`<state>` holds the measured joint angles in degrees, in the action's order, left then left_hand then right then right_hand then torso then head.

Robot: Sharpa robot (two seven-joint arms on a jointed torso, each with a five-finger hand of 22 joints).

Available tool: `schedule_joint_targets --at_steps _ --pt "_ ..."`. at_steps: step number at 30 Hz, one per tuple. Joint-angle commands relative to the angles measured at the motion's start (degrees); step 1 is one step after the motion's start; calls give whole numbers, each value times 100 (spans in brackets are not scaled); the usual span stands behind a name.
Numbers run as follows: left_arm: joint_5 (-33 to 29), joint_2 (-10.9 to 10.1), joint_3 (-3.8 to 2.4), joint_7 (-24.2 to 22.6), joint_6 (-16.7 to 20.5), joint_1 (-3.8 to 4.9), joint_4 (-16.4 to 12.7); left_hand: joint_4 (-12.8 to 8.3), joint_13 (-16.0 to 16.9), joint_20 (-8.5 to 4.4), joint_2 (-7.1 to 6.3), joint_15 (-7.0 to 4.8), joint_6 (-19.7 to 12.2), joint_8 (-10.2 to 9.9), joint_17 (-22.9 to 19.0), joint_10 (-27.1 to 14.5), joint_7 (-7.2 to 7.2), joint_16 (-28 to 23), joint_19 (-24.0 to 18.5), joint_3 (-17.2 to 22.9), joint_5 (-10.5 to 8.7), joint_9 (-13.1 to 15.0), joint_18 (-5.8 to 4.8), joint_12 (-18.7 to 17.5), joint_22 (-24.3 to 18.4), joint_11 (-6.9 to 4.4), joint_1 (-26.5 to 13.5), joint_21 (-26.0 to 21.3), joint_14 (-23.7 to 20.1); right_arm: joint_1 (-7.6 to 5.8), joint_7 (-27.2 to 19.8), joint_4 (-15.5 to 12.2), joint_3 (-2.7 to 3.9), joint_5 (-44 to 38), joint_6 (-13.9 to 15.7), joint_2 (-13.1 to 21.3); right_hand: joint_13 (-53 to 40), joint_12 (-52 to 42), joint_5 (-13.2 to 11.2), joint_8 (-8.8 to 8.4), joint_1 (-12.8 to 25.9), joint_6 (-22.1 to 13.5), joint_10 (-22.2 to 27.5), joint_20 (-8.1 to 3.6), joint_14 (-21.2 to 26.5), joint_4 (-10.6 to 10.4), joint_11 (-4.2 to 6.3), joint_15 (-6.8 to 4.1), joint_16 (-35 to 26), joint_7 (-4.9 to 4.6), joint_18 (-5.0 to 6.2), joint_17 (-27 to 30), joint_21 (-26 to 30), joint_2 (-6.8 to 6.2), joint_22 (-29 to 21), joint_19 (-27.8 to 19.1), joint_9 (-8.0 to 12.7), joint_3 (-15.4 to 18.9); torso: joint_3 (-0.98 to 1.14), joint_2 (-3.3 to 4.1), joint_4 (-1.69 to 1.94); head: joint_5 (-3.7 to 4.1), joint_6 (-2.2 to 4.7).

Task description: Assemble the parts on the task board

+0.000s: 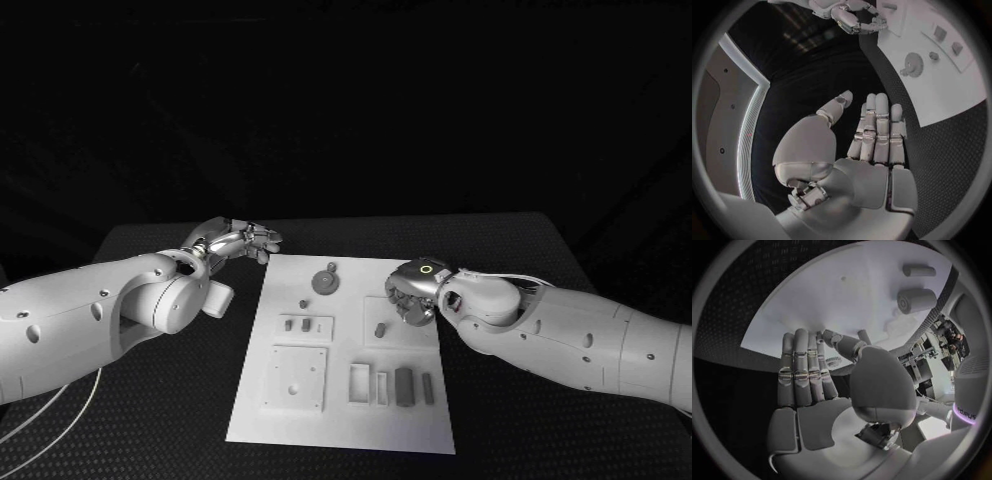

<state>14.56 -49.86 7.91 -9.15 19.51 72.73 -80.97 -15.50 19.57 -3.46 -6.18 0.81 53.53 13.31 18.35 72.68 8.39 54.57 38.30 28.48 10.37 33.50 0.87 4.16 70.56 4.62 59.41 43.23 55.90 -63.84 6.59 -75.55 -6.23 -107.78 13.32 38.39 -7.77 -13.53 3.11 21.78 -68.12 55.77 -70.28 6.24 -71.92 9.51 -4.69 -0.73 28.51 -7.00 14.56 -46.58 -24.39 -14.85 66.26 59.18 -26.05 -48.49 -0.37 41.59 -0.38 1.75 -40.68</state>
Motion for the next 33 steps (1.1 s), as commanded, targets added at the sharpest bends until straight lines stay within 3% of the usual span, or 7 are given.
schedule_joint_targets --at_steps 1,12,20,33 --pt "-32 7 -3 -24 2 7 -5 -21 -6 -131 20 3 -11 13 11 -9 35 -26 37 -8 1 -6 -44 -6 -8 15 58 -29 31 125 39 -2 -101 -234 -290 -12 -10 26 -34 47 -57 82 -90 -4 -50 7 15 -40 4 1 44 -45 -56 -24 27 83 -15 -58 -3 -8 -2 13 -5" --pt "-32 2 -3 -26 11 7 -13 -32 -5 -132 18 0 -12 15 20 -11 35 -29 43 -4 7 -6 -43 -5 -7 15 76 -34 40 143 152 -51 -115 -463 -187 7 -159 -12 -17 98 -219 345 -358 -104 -226 230 122 -139 156 98 44 -222 -194 99 137 311 -49 -326 -2 -1 -2 41 -8" --pt "-32 9 -3 -30 9 6 -4 -38 -4 -134 19 -3 -13 17 29 -13 36 -28 49 -1 16 -6 -43 -4 -6 16 89 -37 51 146 229 -63 -115 -560 158 12 -278 -2 -8 91 -190 493 -493 -168 -308 242 177 -201 258 150 44 -336 -291 41 225 442 -75 -477 4 3 2 48 -3" --pt "-32 25 -3 -27 5 6 33 -39 -4 -135 22 -6 -16 17 37 -15 37 -26 54 1 23 -6 -44 -4 -5 17 95 -40 62 145 223 -160 -109 -491 315 67 -348 10 -14 88 -175 562 -560 -202 -337 214 204 -233 327 174 44 -403 -343 -3 276 503 -103 -556 0 0 1 50 13"
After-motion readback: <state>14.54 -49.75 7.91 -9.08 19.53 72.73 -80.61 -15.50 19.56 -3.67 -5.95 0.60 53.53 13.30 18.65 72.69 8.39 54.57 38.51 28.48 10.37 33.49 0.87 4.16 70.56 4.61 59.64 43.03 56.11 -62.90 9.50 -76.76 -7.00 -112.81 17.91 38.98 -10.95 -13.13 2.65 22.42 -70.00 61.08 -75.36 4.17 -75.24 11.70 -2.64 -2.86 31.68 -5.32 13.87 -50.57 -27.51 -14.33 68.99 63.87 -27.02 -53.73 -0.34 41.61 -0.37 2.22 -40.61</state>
